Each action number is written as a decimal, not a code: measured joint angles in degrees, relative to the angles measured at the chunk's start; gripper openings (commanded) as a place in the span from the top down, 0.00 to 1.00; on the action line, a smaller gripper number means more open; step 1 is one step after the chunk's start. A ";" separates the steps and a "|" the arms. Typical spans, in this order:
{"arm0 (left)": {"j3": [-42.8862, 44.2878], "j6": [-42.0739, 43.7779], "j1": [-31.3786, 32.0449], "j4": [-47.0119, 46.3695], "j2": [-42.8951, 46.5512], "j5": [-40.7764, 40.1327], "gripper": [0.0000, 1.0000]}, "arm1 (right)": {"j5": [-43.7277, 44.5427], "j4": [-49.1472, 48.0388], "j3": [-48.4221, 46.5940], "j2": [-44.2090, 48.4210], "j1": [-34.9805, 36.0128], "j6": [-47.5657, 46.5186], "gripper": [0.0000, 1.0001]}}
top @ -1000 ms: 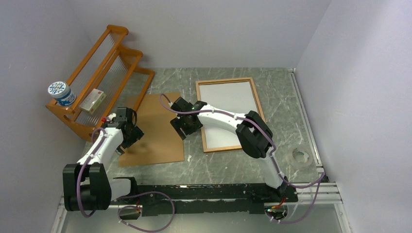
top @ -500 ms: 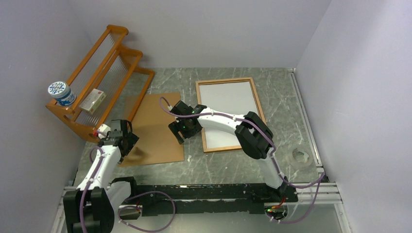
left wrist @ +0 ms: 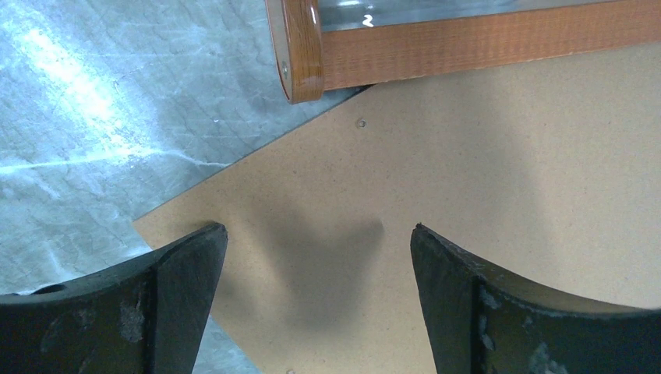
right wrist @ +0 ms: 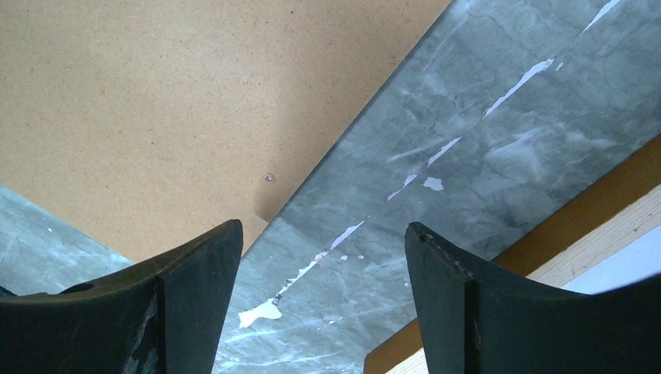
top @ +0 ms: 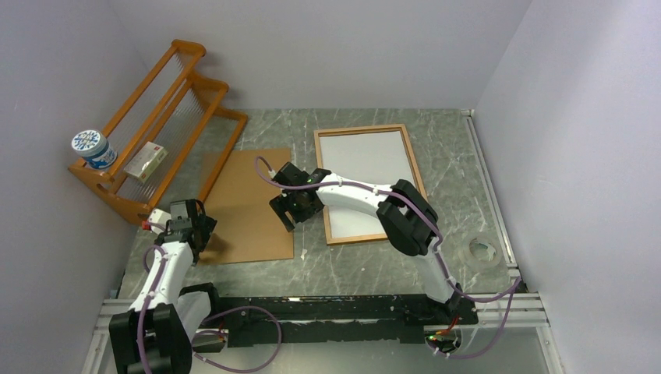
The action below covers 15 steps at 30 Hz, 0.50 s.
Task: Put the photo into the frame
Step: Adjust the photo frame item at the center of the board.
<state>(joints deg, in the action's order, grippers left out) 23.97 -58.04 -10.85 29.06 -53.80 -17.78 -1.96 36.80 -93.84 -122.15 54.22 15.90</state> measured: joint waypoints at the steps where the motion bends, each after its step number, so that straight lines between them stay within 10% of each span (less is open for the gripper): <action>1: 0.00 0.15 0.00 -0.22 0.07 -0.15 0.06 | 0.04 0.09 0.00 0.00 0.00 0.00 0.20; 15: 2.56 1.84 -0.07 1.60 -3.67 1.88 0.19 | 6.14 1.49 -1.18 -0.59 2.12 -2.40 0.19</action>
<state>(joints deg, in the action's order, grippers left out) 26.52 -56.21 -10.92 30.65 -57.47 -15.90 4.19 38.28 -95.02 -122.74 56.34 13.50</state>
